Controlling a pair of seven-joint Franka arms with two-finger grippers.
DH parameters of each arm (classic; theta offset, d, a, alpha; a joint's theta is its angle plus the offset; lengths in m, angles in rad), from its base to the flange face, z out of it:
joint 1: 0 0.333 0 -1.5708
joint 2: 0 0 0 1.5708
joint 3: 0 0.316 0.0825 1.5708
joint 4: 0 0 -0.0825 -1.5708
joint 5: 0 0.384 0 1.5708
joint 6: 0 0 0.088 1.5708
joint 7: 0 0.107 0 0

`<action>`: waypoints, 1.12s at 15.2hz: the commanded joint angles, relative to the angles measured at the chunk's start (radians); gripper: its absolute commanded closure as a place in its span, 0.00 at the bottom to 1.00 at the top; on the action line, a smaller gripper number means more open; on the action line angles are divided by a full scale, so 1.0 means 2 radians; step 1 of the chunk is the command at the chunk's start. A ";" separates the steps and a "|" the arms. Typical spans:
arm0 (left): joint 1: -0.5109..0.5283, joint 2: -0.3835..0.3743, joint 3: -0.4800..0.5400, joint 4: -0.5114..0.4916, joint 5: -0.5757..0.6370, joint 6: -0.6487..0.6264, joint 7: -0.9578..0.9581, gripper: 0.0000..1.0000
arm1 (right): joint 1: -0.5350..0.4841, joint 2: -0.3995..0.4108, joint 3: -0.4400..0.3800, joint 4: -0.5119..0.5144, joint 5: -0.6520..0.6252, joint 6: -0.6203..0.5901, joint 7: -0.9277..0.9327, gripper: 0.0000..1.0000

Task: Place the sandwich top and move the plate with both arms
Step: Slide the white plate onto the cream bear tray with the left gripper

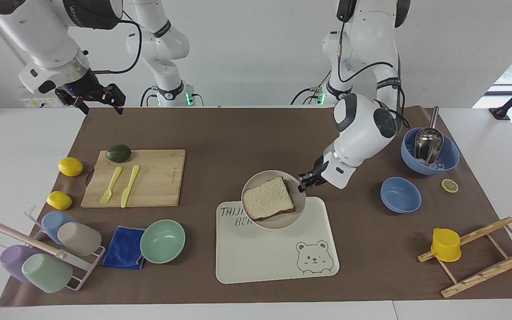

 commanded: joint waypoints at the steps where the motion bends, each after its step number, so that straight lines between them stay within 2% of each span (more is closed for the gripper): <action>1: -0.002 0.068 0.011 0.071 -0.001 -0.008 -0.013 1.00 | 0.004 -0.011 -0.007 -0.009 0.009 0.005 -0.004 0.00; 4: 0.001 0.085 0.017 0.073 0.001 0.035 -0.013 1.00 | 0.043 -0.011 -0.041 -0.009 0.008 0.005 -0.004 0.00; 10: -0.004 0.086 0.017 0.042 0.002 0.085 -0.015 1.00 | 0.038 -0.010 -0.042 -0.012 0.008 0.005 -0.005 0.00; 12: -0.005 0.083 0.017 0.029 0.004 0.098 -0.015 1.00 | 0.028 -0.010 -0.036 -0.011 0.008 0.005 -0.006 0.00; 15: -0.002 0.082 0.017 0.029 0.011 0.092 -0.012 1.00 | -0.004 -0.010 0.002 -0.011 0.008 0.005 -0.006 0.00; 17: -0.002 0.081 0.017 0.029 0.012 0.090 -0.010 0.43 | -0.005 -0.010 0.005 -0.011 0.008 0.005 -0.006 0.00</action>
